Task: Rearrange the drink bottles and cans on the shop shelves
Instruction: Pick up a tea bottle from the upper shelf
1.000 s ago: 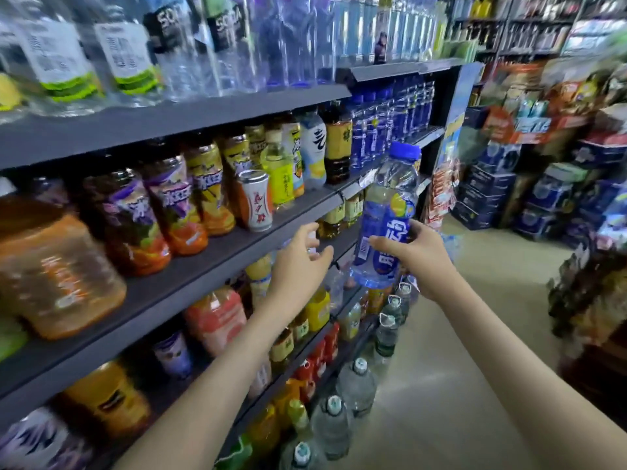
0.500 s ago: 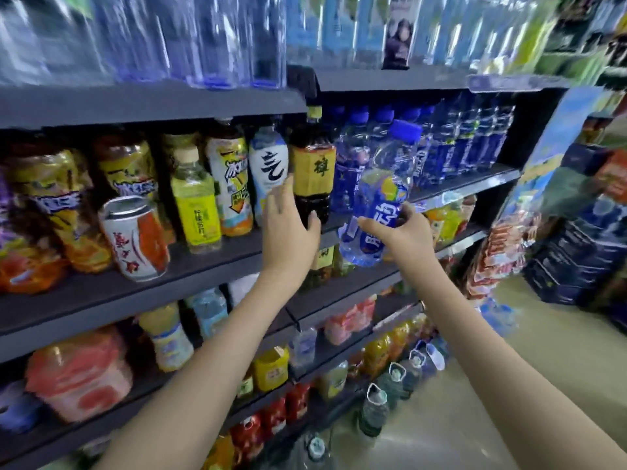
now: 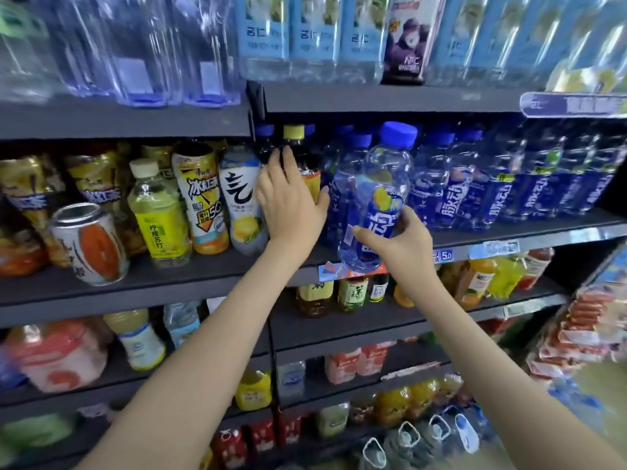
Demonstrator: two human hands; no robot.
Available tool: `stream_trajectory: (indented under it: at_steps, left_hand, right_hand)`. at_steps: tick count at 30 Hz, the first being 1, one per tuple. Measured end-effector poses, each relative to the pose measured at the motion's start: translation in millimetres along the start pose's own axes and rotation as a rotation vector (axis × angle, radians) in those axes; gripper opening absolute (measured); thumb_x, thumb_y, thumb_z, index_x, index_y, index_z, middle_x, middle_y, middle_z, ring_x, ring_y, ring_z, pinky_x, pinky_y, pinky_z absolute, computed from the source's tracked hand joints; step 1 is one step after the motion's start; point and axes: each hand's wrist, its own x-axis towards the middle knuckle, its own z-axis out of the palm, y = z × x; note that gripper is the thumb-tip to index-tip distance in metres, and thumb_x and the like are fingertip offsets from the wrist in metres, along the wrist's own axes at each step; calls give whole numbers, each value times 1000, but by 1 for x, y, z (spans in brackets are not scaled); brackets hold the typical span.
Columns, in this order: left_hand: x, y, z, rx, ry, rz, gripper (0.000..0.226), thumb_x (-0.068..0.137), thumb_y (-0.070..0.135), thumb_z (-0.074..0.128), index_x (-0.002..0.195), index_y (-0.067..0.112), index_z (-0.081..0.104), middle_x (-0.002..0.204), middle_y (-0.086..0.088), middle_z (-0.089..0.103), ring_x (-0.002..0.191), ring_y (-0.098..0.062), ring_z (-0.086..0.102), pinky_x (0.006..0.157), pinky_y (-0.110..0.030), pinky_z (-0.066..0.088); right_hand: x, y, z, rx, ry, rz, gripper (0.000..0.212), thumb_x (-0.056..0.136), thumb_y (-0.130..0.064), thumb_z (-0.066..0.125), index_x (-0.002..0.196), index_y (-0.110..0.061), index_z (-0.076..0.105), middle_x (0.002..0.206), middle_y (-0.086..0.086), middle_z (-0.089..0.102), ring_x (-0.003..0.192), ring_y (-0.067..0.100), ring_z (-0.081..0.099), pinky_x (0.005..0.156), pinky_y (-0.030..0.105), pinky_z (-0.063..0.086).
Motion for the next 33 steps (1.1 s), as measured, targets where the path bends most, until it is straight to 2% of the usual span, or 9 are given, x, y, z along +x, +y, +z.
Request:
stream_trajectory:
  at_steps: [7, 9, 15, 18, 24, 27, 29, 31, 33]
  left_hand:
    - [12, 14, 16, 104, 12, -169, 98, 79, 41, 70, 148, 2, 13, 150, -17, 24, 136, -35, 23, 112, -43, 19]
    - [12, 16, 18, 99, 30, -183, 97, 78, 40, 71, 147, 0, 15, 149, -19, 25, 133, -37, 24, 112, -43, 21]
    - [0, 19, 15, -84, 169, -186, 88, 74, 30, 76, 142, 2, 27, 141, -21, 32, 129, -38, 33, 107, -41, 30]
    - [-11, 16, 12, -164, 204, -147, 87, 71, 25, 77, 139, 4, 29, 137, -20, 31, 126, -35, 38, 104, -41, 39]
    - [-34, 9, -2, -272, 204, -172, 90, 68, 23, 79, 140, 10, 29, 135, -17, 35, 123, -25, 38, 94, -16, 26]
    - [-39, 5, -10, -344, 175, -186, 95, 69, 27, 80, 143, 15, 23, 138, -10, 32, 125, -15, 35, 95, -13, 25]
    - [-45, 2, -15, -372, 184, -225, 101, 67, 31, 82, 144, 12, 19, 141, -7, 28, 126, -9, 31, 97, -10, 21]
    - [-52, -1, -19, -405, 194, -274, 101, 65, 32, 83, 143, 10, 22, 139, -7, 30, 123, -7, 32, 98, -8, 24]
    - [-63, -7, -25, -419, 218, -277, 96, 64, 31, 84, 139, 9, 29, 131, -2, 34, 117, -2, 34, 97, -5, 28]
  right_hand:
    - [19, 12, -12, 22, -160, -6, 57, 68, -33, 83, 113, -10, 57, 94, -9, 63, 73, -10, 54, 64, 3, 40]
    - [23, 15, -14, 45, -184, 0, 59, 68, -31, 84, 115, -9, 56, 98, -8, 66, 79, -7, 57, 64, 1, 41]
    - [29, 23, -16, 85, -227, 34, 62, 68, -32, 84, 120, -14, 54, 108, -7, 67, 92, -3, 60, 65, -2, 41]
    - [32, 24, -15, 89, -232, 34, 53, 69, -30, 83, 111, -19, 54, 102, -11, 65, 86, -8, 58, 63, -3, 40]
    - [33, 22, -4, 102, -216, 7, 46, 69, -27, 83, 105, -19, 56, 96, -9, 67, 84, -6, 60, 64, 3, 45]
    - [31, 22, 4, 95, -213, -15, 50, 68, -29, 83, 109, -16, 57, 99, -7, 67, 86, -3, 61, 65, 2, 45]
    - [30, 23, 11, 91, -205, -18, 56, 67, -32, 83, 113, -15, 56, 102, -5, 67, 90, 3, 63, 71, 9, 48]
    - [27, 25, 18, 87, -192, -10, 61, 66, -34, 83, 116, -14, 56, 105, -4, 67, 94, 7, 63, 78, 20, 52]
    - [24, 26, 23, 110, -182, 6, 63, 66, -35, 83, 119, -15, 55, 107, -4, 66, 96, 8, 63, 80, 22, 53]
